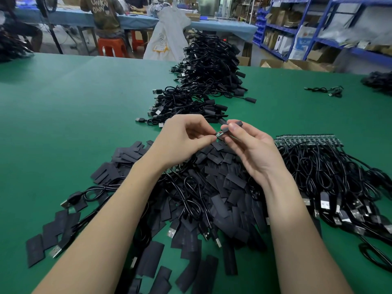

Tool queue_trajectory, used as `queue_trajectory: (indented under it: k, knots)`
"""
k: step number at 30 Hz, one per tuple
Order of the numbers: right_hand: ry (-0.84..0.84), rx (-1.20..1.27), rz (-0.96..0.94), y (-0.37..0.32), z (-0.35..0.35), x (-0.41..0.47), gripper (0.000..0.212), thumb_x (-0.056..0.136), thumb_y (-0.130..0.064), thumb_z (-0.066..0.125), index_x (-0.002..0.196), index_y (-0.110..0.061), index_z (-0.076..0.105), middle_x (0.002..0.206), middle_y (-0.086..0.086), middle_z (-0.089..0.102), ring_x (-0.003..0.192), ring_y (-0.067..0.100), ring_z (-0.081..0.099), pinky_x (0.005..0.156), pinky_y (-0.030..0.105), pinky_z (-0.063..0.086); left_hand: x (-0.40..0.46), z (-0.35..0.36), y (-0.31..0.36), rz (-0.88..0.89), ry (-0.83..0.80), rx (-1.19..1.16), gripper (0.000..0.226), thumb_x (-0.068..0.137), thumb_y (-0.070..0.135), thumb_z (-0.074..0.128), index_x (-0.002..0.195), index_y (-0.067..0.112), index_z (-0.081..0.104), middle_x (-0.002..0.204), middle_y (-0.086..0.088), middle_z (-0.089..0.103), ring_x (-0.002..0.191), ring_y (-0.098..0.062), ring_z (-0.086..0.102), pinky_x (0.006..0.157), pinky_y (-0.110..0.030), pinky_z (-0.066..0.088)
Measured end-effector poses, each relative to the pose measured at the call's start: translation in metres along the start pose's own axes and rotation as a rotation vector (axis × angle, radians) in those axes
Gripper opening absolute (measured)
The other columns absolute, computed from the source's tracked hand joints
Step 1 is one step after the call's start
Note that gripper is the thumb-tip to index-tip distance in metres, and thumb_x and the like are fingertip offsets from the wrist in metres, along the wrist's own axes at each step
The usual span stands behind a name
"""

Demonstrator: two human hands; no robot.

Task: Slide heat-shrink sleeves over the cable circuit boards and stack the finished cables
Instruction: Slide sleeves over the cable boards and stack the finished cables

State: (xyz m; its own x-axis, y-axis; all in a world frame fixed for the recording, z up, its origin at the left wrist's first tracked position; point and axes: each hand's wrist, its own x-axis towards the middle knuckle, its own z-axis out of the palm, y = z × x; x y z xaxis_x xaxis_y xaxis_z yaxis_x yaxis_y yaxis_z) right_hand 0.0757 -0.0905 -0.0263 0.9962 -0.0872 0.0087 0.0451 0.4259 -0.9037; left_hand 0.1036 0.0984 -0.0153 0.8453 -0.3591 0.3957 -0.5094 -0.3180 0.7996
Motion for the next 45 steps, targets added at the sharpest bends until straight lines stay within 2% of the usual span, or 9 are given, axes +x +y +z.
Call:
queue_trajectory:
  k: [3,9,14,17,21,29,34,41,45]
  knots:
    - [-0.008,-0.004,0.01,0.001,0.002,0.001,0.011,0.087,-0.012,0.074,0.096,-0.007,0.075,0.098,0.011,0.078,0.092,0.015,0.075,0.078,0.019,0.058,0.0,0.0,0.0,0.038,0.01,-0.004,0.005,0.086,0.011,0.08,0.09,0.008,0.078,0.083,-0.002,0.077,0.079,-0.022,0.073,0.078,-0.035,0.061]
    - [-0.032,-0.002,0.027,0.003,0.004,-0.001,0.01,0.09,-0.011,0.073,0.098,-0.006,0.076,0.101,0.012,0.078,0.096,0.017,0.075,0.079,0.02,0.058,0.0,0.001,0.0,0.051,0.018,-0.039,0.008,0.086,0.014,0.081,0.09,0.008,0.079,0.081,0.0,0.077,0.075,-0.015,0.073,0.074,-0.026,0.059]
    - [-0.034,0.006,0.034,0.003,0.007,-0.002,0.007,0.091,-0.011,0.072,0.093,-0.008,0.078,0.099,0.012,0.078,0.095,0.016,0.074,0.079,0.02,0.058,-0.001,0.001,-0.001,0.07,0.011,-0.026,0.008,0.087,0.017,0.08,0.09,0.009,0.079,0.081,0.003,0.077,0.075,-0.016,0.074,0.075,-0.027,0.059]
    - [-0.024,0.01,0.028,0.004,0.01,-0.004,0.018,0.093,-0.01,0.07,0.08,-0.012,0.082,0.095,0.01,0.078,0.092,0.015,0.075,0.078,0.019,0.058,-0.001,0.0,-0.002,0.081,0.013,0.003,0.008,0.087,0.017,0.08,0.09,0.009,0.079,0.081,0.0,0.076,0.075,-0.019,0.073,0.074,-0.032,0.06]
    - [-0.007,0.02,0.023,0.005,0.014,-0.005,0.023,0.093,-0.011,0.07,0.074,-0.013,0.083,0.091,0.008,0.078,0.085,0.013,0.075,0.075,0.019,0.058,0.0,0.0,-0.002,0.086,0.019,0.018,0.006,0.087,0.017,0.079,0.087,0.011,0.078,0.078,0.003,0.075,0.07,-0.014,0.07,0.068,-0.026,0.056]
    - [-0.036,0.03,0.03,0.007,0.012,-0.004,0.006,0.09,-0.011,0.073,0.094,-0.008,0.076,0.097,0.01,0.078,0.089,0.014,0.075,0.076,0.02,0.058,0.0,0.0,-0.005,0.093,0.04,0.016,0.006,0.087,0.017,0.079,0.086,0.012,0.078,0.078,0.004,0.075,0.071,-0.015,0.072,0.071,-0.032,0.06]
    - [-0.057,0.069,0.042,0.007,0.01,-0.004,0.022,0.072,-0.013,0.079,0.094,-0.009,0.077,0.1,0.011,0.077,0.094,0.014,0.074,0.078,0.02,0.058,0.0,0.0,-0.004,0.096,0.045,0.004,0.003,0.087,0.017,0.079,0.087,0.014,0.078,0.079,0.006,0.075,0.072,-0.011,0.071,0.072,-0.028,0.059]
    - [-0.044,0.11,0.064,0.011,0.012,-0.003,0.018,0.074,-0.014,0.077,0.092,-0.011,0.078,0.1,0.01,0.077,0.09,0.013,0.074,0.077,0.02,0.058,0.0,-0.001,-0.003,0.092,0.041,0.02,0.006,0.087,0.017,0.08,0.087,0.012,0.078,0.079,0.004,0.076,0.073,-0.016,0.073,0.073,-0.035,0.061]
    - [-0.062,0.048,0.063,0.008,0.01,-0.004,0.025,0.076,-0.016,0.077,0.099,-0.009,0.075,0.1,0.009,0.078,0.091,0.013,0.074,0.079,0.02,0.058,0.0,-0.001,-0.003,0.094,0.035,0.026,0.005,0.087,0.017,0.08,0.087,0.012,0.078,0.078,0.007,0.075,0.071,-0.01,0.071,0.07,-0.026,0.057]
